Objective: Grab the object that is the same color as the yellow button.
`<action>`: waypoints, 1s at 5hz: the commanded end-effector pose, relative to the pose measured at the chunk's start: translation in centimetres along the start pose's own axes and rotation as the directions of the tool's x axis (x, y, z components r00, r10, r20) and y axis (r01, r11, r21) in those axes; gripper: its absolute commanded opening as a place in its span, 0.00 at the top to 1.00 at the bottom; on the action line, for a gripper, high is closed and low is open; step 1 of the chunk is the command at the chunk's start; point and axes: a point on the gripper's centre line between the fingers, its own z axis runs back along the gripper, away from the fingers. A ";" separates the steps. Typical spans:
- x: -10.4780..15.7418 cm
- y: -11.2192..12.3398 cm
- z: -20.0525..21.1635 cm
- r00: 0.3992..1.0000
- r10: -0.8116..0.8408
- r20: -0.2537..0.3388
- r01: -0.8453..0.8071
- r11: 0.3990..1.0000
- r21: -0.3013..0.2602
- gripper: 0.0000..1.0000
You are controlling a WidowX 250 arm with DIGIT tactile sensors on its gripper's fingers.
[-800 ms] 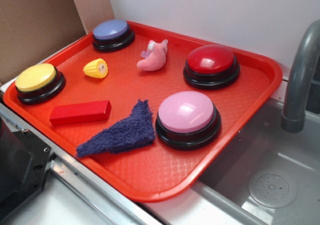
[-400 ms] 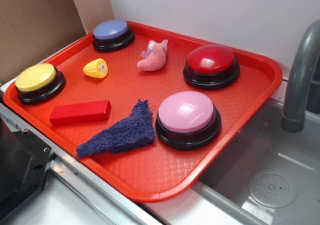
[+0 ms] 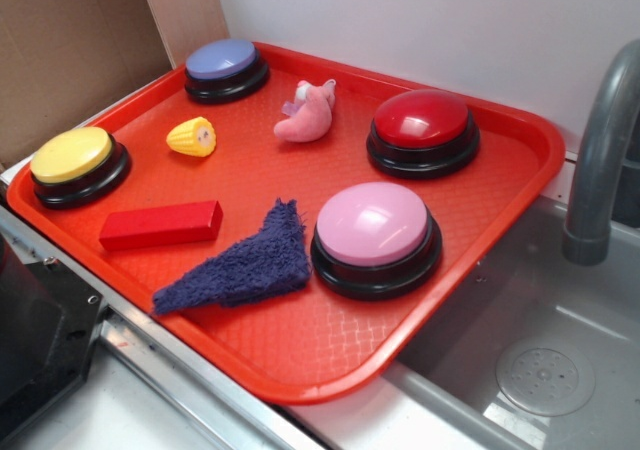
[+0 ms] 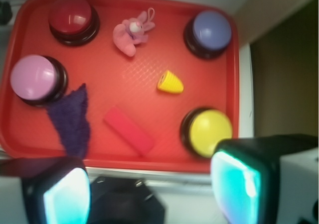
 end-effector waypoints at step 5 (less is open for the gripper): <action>3.8 4.0 -17.4 0.702 -0.678 -0.218 0.687 0.726 -0.045 0.00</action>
